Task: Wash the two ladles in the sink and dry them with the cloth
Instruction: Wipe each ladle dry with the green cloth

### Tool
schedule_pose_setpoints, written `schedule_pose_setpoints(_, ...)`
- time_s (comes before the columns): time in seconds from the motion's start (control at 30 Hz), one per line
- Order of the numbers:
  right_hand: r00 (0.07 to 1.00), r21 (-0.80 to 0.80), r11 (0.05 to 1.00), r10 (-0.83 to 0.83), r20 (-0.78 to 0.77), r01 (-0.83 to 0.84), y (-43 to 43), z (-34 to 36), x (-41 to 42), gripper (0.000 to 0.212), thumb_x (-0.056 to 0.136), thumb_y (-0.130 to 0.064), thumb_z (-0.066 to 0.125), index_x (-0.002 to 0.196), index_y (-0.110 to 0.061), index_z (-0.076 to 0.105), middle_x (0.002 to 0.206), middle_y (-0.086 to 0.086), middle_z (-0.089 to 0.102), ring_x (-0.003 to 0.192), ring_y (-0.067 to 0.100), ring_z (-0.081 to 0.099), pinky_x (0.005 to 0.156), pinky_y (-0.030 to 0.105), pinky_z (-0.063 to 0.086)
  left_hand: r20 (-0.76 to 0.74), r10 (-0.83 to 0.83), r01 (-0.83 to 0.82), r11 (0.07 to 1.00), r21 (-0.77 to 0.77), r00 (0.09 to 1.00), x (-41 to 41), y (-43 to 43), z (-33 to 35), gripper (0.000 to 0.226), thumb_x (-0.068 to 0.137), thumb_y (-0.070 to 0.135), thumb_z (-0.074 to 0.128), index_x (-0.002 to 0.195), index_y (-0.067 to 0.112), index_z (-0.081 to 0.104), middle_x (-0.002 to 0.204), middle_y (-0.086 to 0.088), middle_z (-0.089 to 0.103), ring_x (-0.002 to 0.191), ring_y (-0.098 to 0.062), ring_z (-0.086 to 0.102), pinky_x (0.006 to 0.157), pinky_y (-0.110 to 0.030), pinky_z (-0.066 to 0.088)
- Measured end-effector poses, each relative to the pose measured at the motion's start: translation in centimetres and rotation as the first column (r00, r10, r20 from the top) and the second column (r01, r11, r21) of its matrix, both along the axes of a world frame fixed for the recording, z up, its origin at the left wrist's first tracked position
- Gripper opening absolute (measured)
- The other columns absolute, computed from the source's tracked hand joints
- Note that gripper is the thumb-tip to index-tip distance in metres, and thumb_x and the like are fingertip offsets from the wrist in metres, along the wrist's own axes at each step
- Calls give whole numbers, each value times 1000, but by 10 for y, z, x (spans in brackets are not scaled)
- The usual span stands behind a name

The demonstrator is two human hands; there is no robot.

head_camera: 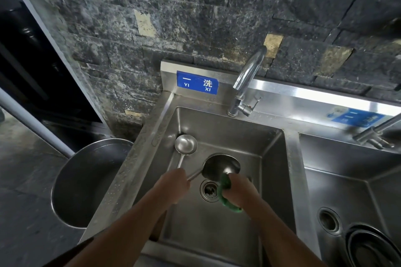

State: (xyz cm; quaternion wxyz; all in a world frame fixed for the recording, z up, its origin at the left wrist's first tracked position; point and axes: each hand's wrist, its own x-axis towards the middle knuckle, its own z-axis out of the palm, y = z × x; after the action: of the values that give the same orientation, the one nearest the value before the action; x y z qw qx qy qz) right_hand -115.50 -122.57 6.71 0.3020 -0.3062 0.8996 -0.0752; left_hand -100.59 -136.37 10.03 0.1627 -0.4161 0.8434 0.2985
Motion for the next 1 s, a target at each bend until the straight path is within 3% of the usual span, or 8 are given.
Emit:
schedule_pose_setpoints(0.1,908,-278,897,-241,343,343,27,5,-5,18,73,-12,63,90,-19,63,88,7,70,77,17,66,74,33,58,-49,34,-30,996,80,998,5,-5,-6,13,94,17,52,104,10,48,96,-12,61,67,-21,62,50,-27,49)
schedule_pose_setpoints(0.23,516,-364,458,-266,814,811,47,24,-8,20,82,7,50,90,-2,67,84,23,69,76,35,66,71,48,55,-136,14,-15,1000,-1,991,7,1,-18,12,91,19,55,99,11,52,89,-4,60,74,-17,58,60,-27,47)
schedule_pose_setpoints(0.33,576,-504,307,-228,785,807,41,38,-11,25,84,12,47,94,-3,64,84,15,68,79,27,65,67,37,54,-177,42,-37,999,32,983,7,10,-22,30,92,42,54,86,13,56,77,-2,60,66,-16,56,56,-27,42)
schedule_pose_setpoints(0.53,958,-753,597,-111,264,277,16,11,2,51,75,-6,68,114,-37,60,117,0,58,107,19,58,94,22,48,-179,-86,86,996,-6,980,5,33,-14,39,95,51,46,72,19,47,76,-7,59,75,-27,57,63,-29,36)
schedule_pose_setpoints(0.7,934,-543,815,-8,-356,-200,-10,-6,21,52,74,-60,61,119,-34,62,126,-5,55,118,19,46,103,39,40,-163,-117,100,989,-112,980,16,46,-18,43,94,57,44,90,17,59,91,-8,67,87,-30,64,70,-35,48)
schedule_pose_setpoints(0.8,971,-528,847,-71,-230,-63,-32,-1,16,54,75,-65,54,113,-28,64,116,-5,61,108,22,55,90,39,50,-180,-91,68,989,-132,979,24,42,-18,43,93,58,43,91,17,58,88,-6,67,85,-30,64,72,-39,53)
schedule_pose_setpoints(0.9,965,-452,854,-203,165,257,-54,6,-10,52,74,-67,59,101,-23,67,98,2,71,92,25,67,83,40,56,-181,-78,48,985,-163,980,36,38,-15,44,92,60,43,91,19,58,85,-5,67,82,-29,65,71,-38,53)
schedule_pose_setpoints(1.0,714,-340,709,-324,621,618,-55,9,-40,38,74,-55,71,92,-22,69,97,9,73,92,31,69,90,48,56,-223,-20,-18,986,-166,975,41,33,-9,44,92,59,42,80,19,54,79,-3,65,76,-27,62,64,-34,47)
